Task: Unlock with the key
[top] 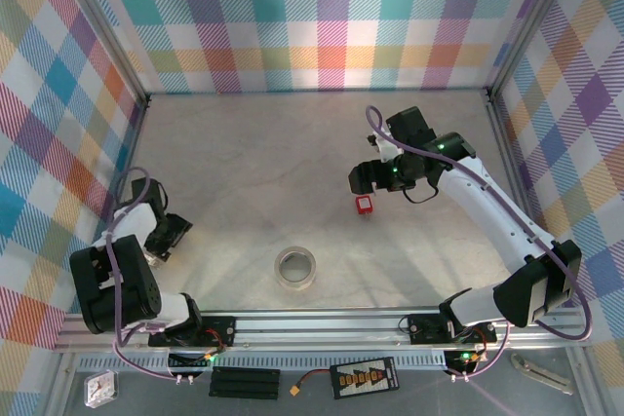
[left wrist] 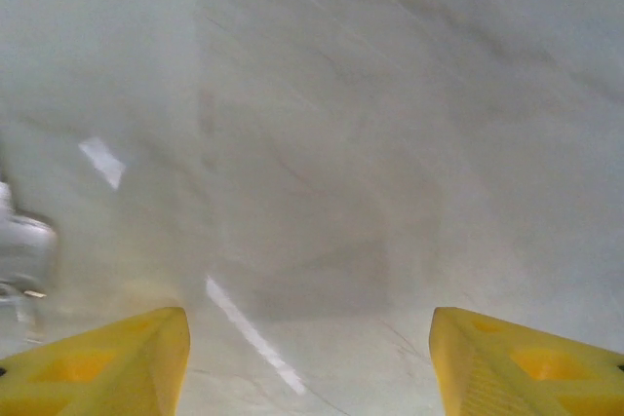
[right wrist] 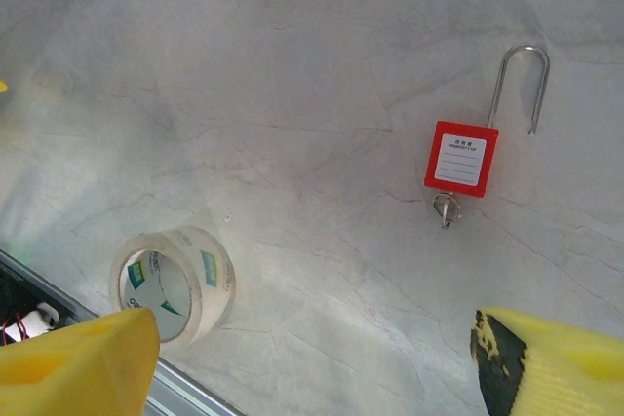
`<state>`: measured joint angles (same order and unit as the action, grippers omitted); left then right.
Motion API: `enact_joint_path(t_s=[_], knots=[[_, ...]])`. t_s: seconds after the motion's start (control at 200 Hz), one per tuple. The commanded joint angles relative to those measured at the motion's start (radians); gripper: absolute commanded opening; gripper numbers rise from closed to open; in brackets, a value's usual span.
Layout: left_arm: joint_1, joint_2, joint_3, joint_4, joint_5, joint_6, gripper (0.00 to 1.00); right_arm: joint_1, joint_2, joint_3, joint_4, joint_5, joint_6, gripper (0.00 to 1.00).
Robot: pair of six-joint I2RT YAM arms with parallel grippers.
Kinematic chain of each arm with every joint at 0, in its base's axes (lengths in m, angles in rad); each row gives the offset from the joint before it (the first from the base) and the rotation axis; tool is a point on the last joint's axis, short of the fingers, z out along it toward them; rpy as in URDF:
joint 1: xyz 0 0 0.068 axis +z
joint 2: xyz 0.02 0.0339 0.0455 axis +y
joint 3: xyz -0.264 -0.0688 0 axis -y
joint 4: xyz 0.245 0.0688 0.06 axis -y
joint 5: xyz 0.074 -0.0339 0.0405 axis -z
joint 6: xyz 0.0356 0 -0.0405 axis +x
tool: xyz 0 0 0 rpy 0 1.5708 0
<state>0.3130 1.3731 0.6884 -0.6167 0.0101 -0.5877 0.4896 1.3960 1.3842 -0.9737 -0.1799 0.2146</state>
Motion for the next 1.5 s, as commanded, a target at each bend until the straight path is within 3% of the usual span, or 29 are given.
enact_joint_path(t_s=[0.0, 0.115, 0.25, 0.365, 0.44, 0.67, 0.92, 1.18, 1.495], knots=[[-0.093, -0.007, -0.021, 0.039, 0.048, -0.108, 0.65, -0.006, 0.0, 0.002, -0.006, 0.006, -0.026, 0.83], [-0.141, -0.046, -0.007, 0.006, 0.042, -0.167, 0.66, -0.006, -0.009, -0.012, -0.011, 0.008, -0.024, 0.83], [-0.129, -0.187, 0.044, -0.147, -0.077, -0.164, 0.83, -0.007, -0.036, -0.03, -0.019, 0.017, -0.028, 0.83], [-0.03, -0.228, 0.049, -0.238, -0.102, -0.088, 0.88, -0.008, -0.051, -0.044, -0.022, 0.03, -0.038, 0.84], [0.088, -0.237, 0.019, -0.242, -0.089, -0.041, 0.88, -0.009, -0.051, -0.043, -0.023, 0.028, -0.038, 0.84], [0.187, -0.159, -0.007, -0.18, -0.103, -0.025, 0.88, -0.009, -0.041, -0.024, -0.024, 0.01, -0.035, 0.84], [0.288, -0.107, -0.07, -0.064, -0.025, 0.004, 0.83, -0.01, -0.038, -0.02, -0.034, 0.01, -0.037, 0.84], [0.311, -0.031, -0.068, 0.031, 0.01, 0.047, 0.74, -0.011, -0.019, -0.026, -0.026, -0.004, -0.023, 0.83], [0.293, 0.017, -0.072, 0.078, 0.111, 0.095, 0.48, -0.011, 0.006, -0.013, -0.017, -0.001, -0.018, 0.82]])
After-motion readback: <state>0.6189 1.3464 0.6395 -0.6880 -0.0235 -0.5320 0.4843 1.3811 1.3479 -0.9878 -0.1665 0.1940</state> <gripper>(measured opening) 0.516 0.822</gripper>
